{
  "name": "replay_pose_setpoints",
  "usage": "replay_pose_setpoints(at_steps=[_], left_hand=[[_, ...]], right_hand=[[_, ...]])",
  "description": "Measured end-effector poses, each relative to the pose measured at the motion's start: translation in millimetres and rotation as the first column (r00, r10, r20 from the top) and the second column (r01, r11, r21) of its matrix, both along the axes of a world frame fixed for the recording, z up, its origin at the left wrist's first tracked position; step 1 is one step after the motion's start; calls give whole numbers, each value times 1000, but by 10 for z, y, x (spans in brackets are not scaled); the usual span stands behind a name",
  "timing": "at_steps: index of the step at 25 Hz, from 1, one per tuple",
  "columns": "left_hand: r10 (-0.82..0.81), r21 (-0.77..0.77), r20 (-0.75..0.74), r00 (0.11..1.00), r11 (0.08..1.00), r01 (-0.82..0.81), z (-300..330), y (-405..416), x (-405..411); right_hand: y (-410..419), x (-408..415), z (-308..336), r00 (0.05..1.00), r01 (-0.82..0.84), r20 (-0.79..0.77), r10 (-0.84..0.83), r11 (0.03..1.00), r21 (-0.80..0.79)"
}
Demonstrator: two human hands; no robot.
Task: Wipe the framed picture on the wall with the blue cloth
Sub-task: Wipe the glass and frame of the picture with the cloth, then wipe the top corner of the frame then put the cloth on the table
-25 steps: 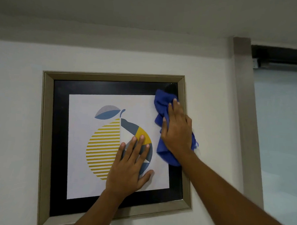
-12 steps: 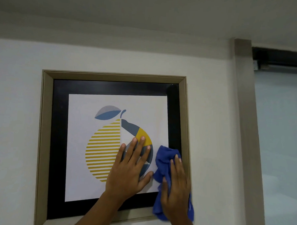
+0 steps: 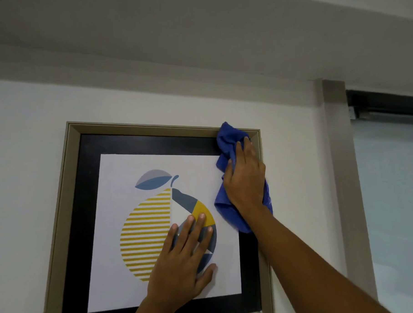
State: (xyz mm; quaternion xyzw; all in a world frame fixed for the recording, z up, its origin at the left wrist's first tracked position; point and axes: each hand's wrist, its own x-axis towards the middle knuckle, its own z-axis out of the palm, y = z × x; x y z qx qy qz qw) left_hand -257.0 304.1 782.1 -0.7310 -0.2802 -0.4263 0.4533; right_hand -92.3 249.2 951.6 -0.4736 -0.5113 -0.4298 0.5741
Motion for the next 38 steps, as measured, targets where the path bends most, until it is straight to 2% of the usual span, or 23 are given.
replay_pose_setpoints(at_steps=[3, 6, 11, 14, 18, 21, 24, 29, 33, 36, 38], left_hand=[[-18, -4, -1, 1000, 1000, 18, 3, -30, -4], [-38, 0, -5, 999, 999, 38, -1, -34, -6], [-25, -66, -19, 1000, 998, 23, 0, -94, -2], [-87, -152, -56, 995, 985, 77, -160, -253, 131], [-240, -234, -94, 966, 949, 213, -667, -475, 581], [-290, -284, -144, 946, 928, 241, -1104, -652, 946], [-377, -358, -266, 888, 893, 272, -1693, -855, 1331], [-512, -567, -349, 785, 782, 258, -3060, -1426, 2081], [-646, -766, -310, 698, 605, 219, -4600, -2147, 2561], [-721, -884, -299, 625, 456, 103, -5862, -2733, 2690], [-739, -921, -309, 599, 390, 7, -6623, -3034, 2701]], right_hand=[[10, 17, -190, 1000, 5, 1, -5, 1000, 1], [-7, 63, -871, 1000, -13, 6, 13, 1000, -6], [-332, 161, -2282, 995, -10, 89, 40, 949, -316], [-595, 334, -2485, 981, 12, 178, 73, 900, -436], [-934, 562, -2684, 977, 9, 192, 95, 878, -479], [-1247, 812, -3130, 994, -3, 90, 60, 848, -530], [-1701, 1166, -3792, 996, 33, 89, 31, 770, -637], [-2566, 1679, -5026, 993, -8, -71, -89, 567, -824], [-3381, 2064, -6376, 974, -49, -123, -192, 350, -935], [-3968, 2203, -7561, 959, -125, -158, -233, 152, -980], [-4252, 2236, -8280, 953, -144, -160, -258, 81, -986]])
